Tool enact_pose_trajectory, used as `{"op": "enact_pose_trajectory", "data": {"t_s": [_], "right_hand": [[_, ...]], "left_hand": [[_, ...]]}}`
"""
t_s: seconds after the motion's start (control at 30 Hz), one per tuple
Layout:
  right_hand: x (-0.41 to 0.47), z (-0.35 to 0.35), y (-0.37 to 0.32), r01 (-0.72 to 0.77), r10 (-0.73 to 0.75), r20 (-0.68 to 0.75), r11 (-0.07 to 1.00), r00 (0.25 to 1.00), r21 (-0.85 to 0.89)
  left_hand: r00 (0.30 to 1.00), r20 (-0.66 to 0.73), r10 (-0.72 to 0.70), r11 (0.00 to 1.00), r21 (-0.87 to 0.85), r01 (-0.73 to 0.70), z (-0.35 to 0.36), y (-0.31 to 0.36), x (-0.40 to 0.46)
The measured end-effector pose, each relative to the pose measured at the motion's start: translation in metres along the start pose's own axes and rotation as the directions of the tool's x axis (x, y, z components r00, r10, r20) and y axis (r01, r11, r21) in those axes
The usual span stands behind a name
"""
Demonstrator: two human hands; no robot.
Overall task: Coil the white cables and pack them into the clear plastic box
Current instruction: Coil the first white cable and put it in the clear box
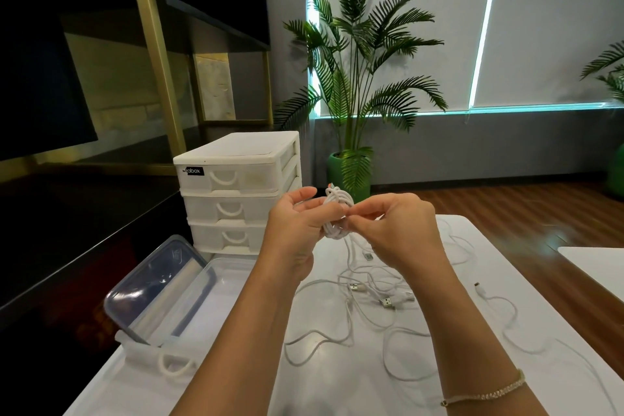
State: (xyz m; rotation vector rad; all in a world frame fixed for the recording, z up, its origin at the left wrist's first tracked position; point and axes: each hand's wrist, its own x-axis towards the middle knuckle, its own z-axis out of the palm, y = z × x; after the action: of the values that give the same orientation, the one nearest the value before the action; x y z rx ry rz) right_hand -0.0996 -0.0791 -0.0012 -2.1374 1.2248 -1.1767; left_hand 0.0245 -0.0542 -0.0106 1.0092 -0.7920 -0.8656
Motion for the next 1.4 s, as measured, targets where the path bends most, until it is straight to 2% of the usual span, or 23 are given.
{"op": "enact_pose_trajectory", "data": {"t_s": [0.13,0.23,0.43,0.53,0.6,0.7,0.8,0.97,1.23,1.4], "right_hand": [[-0.002,0.003,0.000,0.041,-0.038,-0.103,0.999,0.994,0.031],[-0.004,0.006,-0.003,0.052,-0.047,-0.126,0.998,0.991,0.034],[-0.004,0.011,-0.003,0.020,-0.029,-0.115,0.997,0.993,-0.080],[-0.003,0.005,0.000,-0.010,0.005,-0.100,0.999,0.995,-0.046],[-0.002,0.003,0.002,-0.052,0.060,-0.079,0.994,0.995,0.096],[-0.002,0.002,0.003,-0.178,0.188,-0.002,0.931,0.982,0.318],[-0.002,0.000,0.002,-0.277,0.270,0.078,0.867,0.960,0.414],[-0.001,-0.003,0.001,-0.349,0.314,0.153,0.820,0.937,0.454],[0.000,-0.007,0.001,-0.358,0.304,0.197,0.854,0.932,0.378],[0.000,-0.010,0.004,-0.375,0.290,0.273,0.860,0.917,0.346]], "left_hand": [[0.999,0.009,-0.040,0.997,-0.073,0.040,0.003,0.000,0.000],[0.997,0.019,-0.070,0.993,-0.090,0.072,0.003,-0.004,0.001],[0.997,0.027,-0.073,0.997,0.037,0.072,0.001,-0.012,0.004],[0.998,0.067,-0.022,0.990,0.139,0.013,0.003,-0.010,0.001],[0.994,0.107,0.009,0.981,0.189,-0.029,0.002,-0.009,0.001],[0.989,0.138,0.047,0.965,0.249,-0.081,0.001,-0.007,0.000],[0.986,0.158,0.063,0.954,0.281,-0.106,0.003,-0.007,-0.002],[0.979,0.184,0.089,0.928,0.341,-0.149,0.001,-0.004,-0.004],[0.967,0.232,0.105,0.875,0.440,-0.200,0.001,-0.003,-0.005],[0.965,0.235,0.118,0.848,0.481,-0.221,0.000,-0.002,-0.005]]}}
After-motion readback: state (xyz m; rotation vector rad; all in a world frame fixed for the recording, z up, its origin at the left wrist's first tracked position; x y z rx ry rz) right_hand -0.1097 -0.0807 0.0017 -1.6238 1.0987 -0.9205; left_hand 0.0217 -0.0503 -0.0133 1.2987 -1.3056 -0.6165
